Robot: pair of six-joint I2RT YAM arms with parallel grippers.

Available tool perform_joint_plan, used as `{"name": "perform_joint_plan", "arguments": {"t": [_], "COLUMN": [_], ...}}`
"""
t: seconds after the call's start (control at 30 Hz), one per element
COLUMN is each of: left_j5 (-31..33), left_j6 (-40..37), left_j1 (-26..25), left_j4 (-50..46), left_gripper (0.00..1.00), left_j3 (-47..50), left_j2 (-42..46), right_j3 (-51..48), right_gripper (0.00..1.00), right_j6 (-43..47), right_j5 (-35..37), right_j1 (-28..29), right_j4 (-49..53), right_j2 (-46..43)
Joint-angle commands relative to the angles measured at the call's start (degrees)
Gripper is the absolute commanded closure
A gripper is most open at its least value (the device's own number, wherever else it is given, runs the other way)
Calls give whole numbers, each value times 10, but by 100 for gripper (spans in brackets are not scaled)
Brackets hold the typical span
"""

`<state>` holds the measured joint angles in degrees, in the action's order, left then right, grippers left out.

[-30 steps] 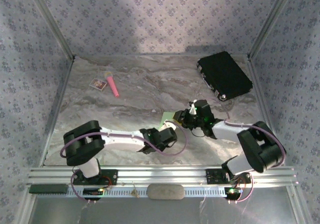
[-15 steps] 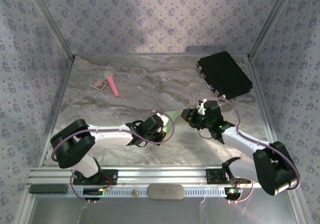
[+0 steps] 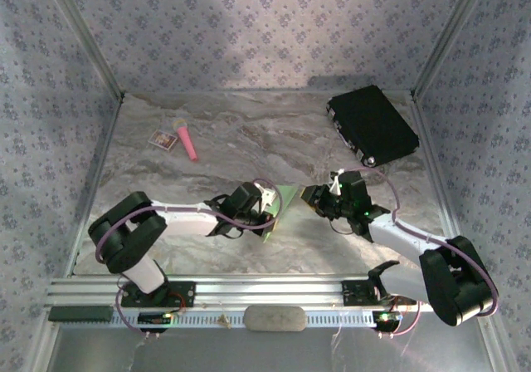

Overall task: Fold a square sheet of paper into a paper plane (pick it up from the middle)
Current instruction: Fold the wing for the fifth time at the center of the table.

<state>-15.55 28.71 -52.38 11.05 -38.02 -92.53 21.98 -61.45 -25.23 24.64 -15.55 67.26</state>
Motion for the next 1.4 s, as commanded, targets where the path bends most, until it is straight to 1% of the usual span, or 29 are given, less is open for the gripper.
{"name": "perform_joint_plan", "arguments": {"t": [0.0,0.43,0.57,0.77,0.87,1.03,1.2,1.37], "left_j5": [-54,-144,-181,-218,-227,-237,-251,-249], "left_j6": [21,85,107,142,159,183,219,249], "left_j1": [13,49,56,63,63,68,73,81], "left_j4": [46,147,185,214,222,242,284,309], "left_gripper": [100,100,100,100,100,100,100,100], "left_j3": [8,36,36,30,26,29,35,47], "left_j2": [-18,-70,-91,-119,-129,-141,-159,-167], "right_j3": [-4,6,17,38,46,62,72,78], "right_gripper": [69,72,77,88,91,94,95,95], "right_j6": [3,8,17,38,43,43,37,34], "right_j5": [6,-3,-13,-24,-32,-45,-62,-68], "right_j1": [4,25,33,46,49,49,50,45], "right_j4": [-11,-49,-63,-76,-93,-118,-152,-166], "right_j2": [1,53,81,127,150,191,231,256]}}
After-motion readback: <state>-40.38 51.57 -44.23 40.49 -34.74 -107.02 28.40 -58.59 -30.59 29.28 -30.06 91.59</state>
